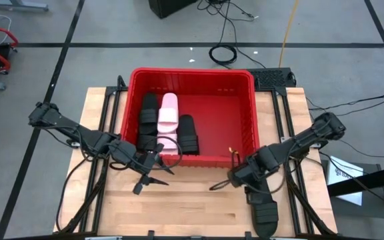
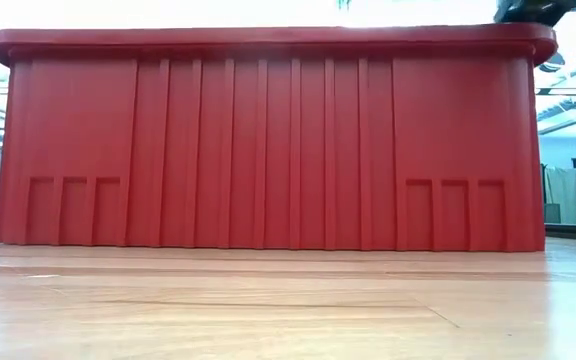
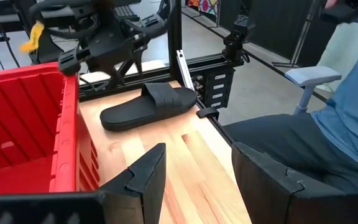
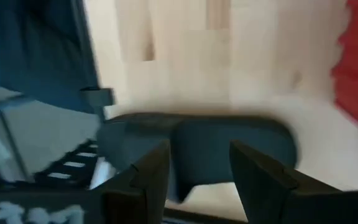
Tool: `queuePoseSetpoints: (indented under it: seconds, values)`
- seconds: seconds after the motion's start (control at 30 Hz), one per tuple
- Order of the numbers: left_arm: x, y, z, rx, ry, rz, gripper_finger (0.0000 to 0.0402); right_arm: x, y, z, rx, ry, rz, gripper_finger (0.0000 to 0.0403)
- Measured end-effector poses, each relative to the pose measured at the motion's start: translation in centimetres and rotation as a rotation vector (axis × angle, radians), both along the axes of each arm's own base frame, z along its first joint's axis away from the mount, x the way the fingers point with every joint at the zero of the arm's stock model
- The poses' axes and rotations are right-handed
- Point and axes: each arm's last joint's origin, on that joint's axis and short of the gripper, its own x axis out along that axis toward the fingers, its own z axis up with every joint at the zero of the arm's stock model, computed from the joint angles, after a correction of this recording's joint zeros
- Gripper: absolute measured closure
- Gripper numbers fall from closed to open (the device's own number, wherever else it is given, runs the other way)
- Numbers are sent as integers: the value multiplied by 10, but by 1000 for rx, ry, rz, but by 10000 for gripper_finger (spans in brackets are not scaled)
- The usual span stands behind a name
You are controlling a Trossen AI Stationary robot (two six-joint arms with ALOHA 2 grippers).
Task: Pick and place slides into bin
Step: Put the black slipper into the red bin
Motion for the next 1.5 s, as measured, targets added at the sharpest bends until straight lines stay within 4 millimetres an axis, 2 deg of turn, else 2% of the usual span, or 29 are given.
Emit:
queuePoseSetpoints:
  seconds: [0.23, 0.43, 0.63, 0.97, 1.1, 1.23, 1.5]
  values:
    - [0, 0, 0, 0, -1, 0, 222, -29, 0, 29, -85, -138, -89, 248]
    - [0, 0, 0, -3, 1, 1, 222, -52, 2, 39, -120, -153, -164, 248]
    - [0, 0, 0, -3, 1, 2, 222, -66, 5, 14, -101, -128, -173, 248]
    - [0, 1, 0, 6, -4, 30, 222, -58, 18, -48, 218, -201, -86, 248]
    - [0, 1, 0, 6, -4, 33, 222, -57, 10, -65, 203, -224, -38, 248]
    - [1, 1, 0, 5, -8, 34, 222, -52, -4, -74, 165, -244, -7, 248]
    - [1, 1, 1, 8, -10, 32, 222, -37, -30, -75, 88, -330, 12, 248]
